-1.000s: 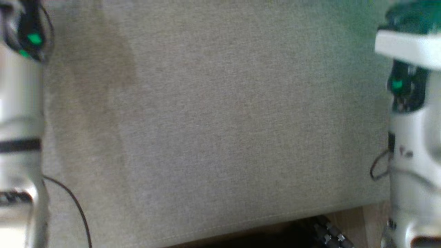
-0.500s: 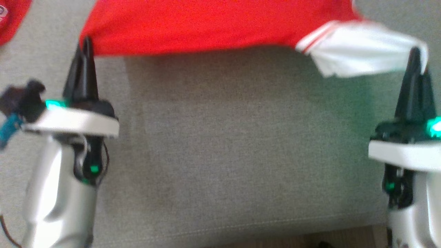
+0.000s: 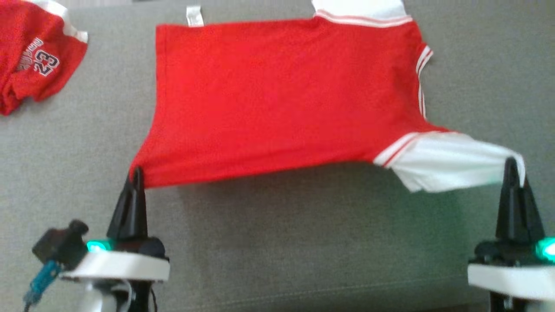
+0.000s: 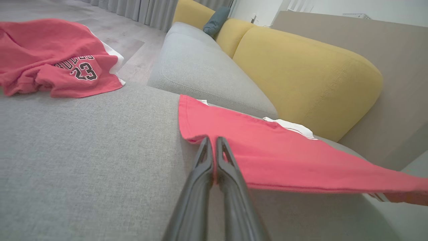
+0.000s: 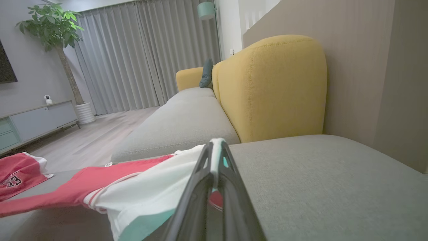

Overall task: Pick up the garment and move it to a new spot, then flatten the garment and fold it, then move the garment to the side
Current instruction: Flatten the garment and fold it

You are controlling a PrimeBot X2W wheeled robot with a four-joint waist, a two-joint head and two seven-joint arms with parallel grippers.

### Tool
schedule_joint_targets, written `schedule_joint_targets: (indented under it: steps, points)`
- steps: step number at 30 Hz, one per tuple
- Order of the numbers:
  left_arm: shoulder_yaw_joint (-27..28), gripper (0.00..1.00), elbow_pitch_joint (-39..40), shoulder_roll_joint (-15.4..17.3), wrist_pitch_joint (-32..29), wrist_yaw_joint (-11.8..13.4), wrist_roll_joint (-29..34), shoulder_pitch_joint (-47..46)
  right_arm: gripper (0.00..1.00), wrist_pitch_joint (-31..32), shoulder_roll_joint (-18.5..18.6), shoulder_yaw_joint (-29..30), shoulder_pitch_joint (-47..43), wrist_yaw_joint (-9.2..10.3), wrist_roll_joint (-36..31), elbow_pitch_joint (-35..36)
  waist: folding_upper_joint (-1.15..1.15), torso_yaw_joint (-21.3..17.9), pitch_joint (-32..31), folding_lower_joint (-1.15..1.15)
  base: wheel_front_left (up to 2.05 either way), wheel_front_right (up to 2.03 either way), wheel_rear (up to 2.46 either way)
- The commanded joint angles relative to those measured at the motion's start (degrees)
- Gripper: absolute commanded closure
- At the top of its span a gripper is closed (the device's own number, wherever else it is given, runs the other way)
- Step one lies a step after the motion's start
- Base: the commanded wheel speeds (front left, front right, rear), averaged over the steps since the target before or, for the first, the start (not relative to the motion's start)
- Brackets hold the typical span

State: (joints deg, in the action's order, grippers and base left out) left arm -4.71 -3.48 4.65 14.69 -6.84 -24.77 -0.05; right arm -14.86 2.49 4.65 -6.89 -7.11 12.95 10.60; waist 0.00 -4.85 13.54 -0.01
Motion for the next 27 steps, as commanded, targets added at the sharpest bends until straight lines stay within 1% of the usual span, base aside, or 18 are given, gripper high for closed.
schedule_joint_targets:
  steps: [1,4,7,13,14,16,22,27]
  points:
    - [1.83,1.0,2.64,0.12,0.3,0.47,0.55,-0.04,1.0,-0.14,0.39,-0.54,-0.84,-0.37,-0.34,2.35,0.0,0.11,-1.09,0.01,0.0,0.0,0.0]
    - [1.46,1.0,4.28,-0.15,-0.16,1.34,0.17,3.34,1.0,-0.14,0.39,-1.1,-4.04,-0.37,-0.17,1.67,0.0,0.12,-2.0,0.01,0.0,0.0,0.0]
    - [1.12,1.0,4.06,-0.29,-1.16,1.77,-0.51,5.15,1.0,-0.14,0.39,-1.96,-4.95,-0.37,0.39,-0.93,0.0,0.06,-2.41,0.01,0.0,0.0,0.0]
    - [0.03,1.0,-0.65,-0.73,-2.35,1.33,-3.65,4.77,1.0,-0.14,0.39,-3.66,-3.18,-0.37,-0.21,-8.77,0.0,0.25,-2.66,0.01,0.0,0.0,0.0]
    - [-0.28,1.0,-2.26,-0.76,-2.59,1.22,-4.08,4.27,1.0,-0.14,0.39,-4.13,-2.41,-0.37,-0.56,-10.95,0.0,0.39,-2.53,0.01,0.0,0.0,0.0]
    - [-0.43,1.0,-3.39,-0.74,-2.53,1.11,-4.3,3.57,1.0,-0.14,0.39,-4.43,-1.49,-0.37,-0.75,-12.53,0.0,0.53,-2.36,0.01,0.0,0.0,0.0]
    - [-0.65,1.0,-5.09,-0.87,-2.19,0.96,-5.24,-0.11,1.0,-0.14,0.39,-3.86,2.24,-0.37,-1.13,-12.72,0.0,0.93,-1.4,0.01,0.0,0.0,0.0]
    - [-0.6,1.0,-6.95,-1.09,-3.02,1.18,-7.06,-5.83,1.0,-0.14,0.39,-2.75,7.22,-0.37,-2.55,-12.44,0.0,1.24,0.29,0.01,0.0,0.0,0.0]
